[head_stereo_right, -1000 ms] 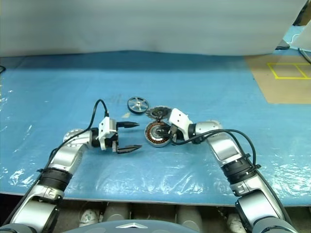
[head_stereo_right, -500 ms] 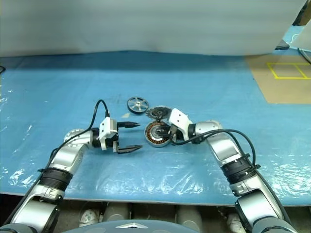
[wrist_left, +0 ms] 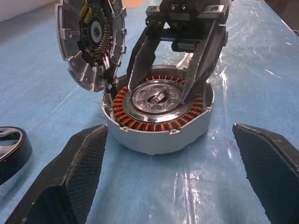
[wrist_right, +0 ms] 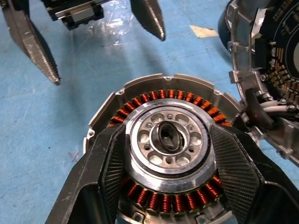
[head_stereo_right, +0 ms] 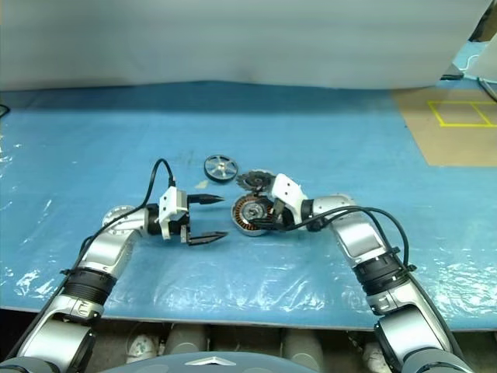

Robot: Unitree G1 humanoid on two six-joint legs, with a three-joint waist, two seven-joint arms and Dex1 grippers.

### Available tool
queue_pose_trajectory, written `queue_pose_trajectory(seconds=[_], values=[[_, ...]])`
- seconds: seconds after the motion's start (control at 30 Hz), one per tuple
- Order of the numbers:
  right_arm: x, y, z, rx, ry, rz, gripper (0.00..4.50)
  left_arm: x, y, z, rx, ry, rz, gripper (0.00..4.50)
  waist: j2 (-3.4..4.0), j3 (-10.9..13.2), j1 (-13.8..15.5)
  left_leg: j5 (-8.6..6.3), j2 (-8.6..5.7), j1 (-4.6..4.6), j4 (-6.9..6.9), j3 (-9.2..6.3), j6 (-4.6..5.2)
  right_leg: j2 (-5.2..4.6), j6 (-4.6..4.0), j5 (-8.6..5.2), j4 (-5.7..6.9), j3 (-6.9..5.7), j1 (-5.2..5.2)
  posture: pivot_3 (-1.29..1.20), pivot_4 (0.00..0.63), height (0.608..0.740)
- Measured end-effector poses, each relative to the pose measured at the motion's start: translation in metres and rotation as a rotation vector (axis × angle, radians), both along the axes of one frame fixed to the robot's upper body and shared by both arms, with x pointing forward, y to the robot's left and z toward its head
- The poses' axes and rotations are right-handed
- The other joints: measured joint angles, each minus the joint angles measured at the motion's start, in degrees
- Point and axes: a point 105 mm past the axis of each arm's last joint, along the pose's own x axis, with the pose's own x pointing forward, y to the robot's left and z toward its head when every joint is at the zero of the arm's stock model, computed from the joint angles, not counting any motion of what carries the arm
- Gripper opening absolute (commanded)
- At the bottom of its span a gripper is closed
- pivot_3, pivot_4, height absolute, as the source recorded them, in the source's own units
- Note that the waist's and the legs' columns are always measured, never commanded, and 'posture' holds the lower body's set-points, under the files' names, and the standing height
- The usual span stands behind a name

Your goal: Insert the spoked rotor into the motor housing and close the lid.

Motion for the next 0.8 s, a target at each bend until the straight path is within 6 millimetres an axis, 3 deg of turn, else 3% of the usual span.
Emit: queue_pose_trajectory(seconds=[0.2,0.33,0.5,0.8], values=[[-0.002,0.003,0.017,0.094,0.019,-0.002,3.01,0.000,0.000,0.000,0.001,0.000,0.000,4.50,0.00,0.00,-0.01,0.00,0.01,-0.02,-0.01,0.00,0.00,0.01,0.00,0.00,0.00,0.00,-0.03,0.00,0.150,0.740],[-0.006,0.007,0.021,0.111,0.015,0.021,1.70,-0.001,0.001,-0.001,0.004,0.005,0.000,4.50,0.00,0.00,0.02,0.00,0.01,-0.02,-0.01,0.00,0.00,0.00,0.00,0.00,0.00,0.00,-0.03,0.00,0.150,0.740],[-0.006,0.011,0.011,0.091,0.017,0.007,0.02,-0.001,0.002,-0.001,0.010,0.005,0.000,4.50,0.00,0.00,-0.06,0.00,0.01,-0.02,-0.01,0.00,-0.01,0.00,0.00,0.00,0.00,0.00,-0.04,0.00,0.150,0.740],[-0.004,0.011,0.008,0.082,0.016,-0.011,0.02,-0.001,0.004,-0.003,0.014,0.011,0.000,4.50,0.00,0.00,-0.01,0.00,0.01,-0.04,-0.02,0.00,-0.01,0.00,0.00,0.00,-0.02,-0.01,-0.04,0.00,0.150,0.740]])
